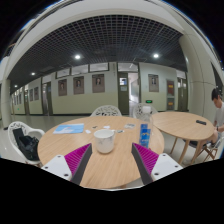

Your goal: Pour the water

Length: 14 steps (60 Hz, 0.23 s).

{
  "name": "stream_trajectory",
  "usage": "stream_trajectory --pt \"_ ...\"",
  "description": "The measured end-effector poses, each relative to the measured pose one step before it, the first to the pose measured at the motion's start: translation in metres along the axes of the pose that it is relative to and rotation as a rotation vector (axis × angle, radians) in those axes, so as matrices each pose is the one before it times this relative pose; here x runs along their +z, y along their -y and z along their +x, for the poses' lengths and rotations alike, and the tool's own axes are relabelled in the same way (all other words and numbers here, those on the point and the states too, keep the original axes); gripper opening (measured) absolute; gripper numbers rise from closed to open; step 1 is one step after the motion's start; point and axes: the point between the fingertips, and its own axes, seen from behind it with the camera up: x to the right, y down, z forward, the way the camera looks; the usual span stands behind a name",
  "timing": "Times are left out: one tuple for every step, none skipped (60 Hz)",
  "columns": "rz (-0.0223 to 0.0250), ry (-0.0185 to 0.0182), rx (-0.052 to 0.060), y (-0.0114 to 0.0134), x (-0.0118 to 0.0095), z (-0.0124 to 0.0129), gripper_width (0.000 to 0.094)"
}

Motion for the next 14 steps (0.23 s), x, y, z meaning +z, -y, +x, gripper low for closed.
stream_trajectory --pt "-0.00271 0.00697 -0.0017 -0.01244 -0.01588 -0.02141 0.0851" --pt "-0.00565 0.01207 -0.0008 0.00278 0.00583 0.00788 0.0851" --pt "-0.004 0.00789 -0.0003 -0.00453 -0.00427 -0.00736 0.0852" --pt "-0.00286 0.0065 0.0011 -0.0051 -0.00357 -0.00537 0.0852" --pt "-0.00354 0.00686 0.0031 -0.00281 -0.00101 -0.00468 0.0852" --pt "-0.00219 0.00271 0.0028 -0.00879 -0.00102 -0.01313 0.0852" --pt "-0.00363 0.00459 0.0031 -0.00527 -0.0011 -0.00513 0.0852" --pt "-0.00429 0.00516 0.003 -0.00481 -0.0013 -0.00418 0.0851" --pt "-0.00542 0.00624 0.0027 -0.00479 -0.00074 -0.00489 0.0851" --pt "-0.00662 0.00867 0.0033 -0.00166 -0.00164 0.0039 0.085" --pt "-0.00474 0.0068 0.0036 -0.00448 -0.00028 -0.00449 0.0851" --pt "-0.00451 0.00632 0.0035 -0.00432 0.00035 -0.0044 0.0851" --pt "-0.00323 0.00583 0.0036 -0.00366 0.00061 -0.00334 0.085" --pt "-0.00171 0.00559 0.0048 -0.00321 0.00314 -0.00163 0.085"
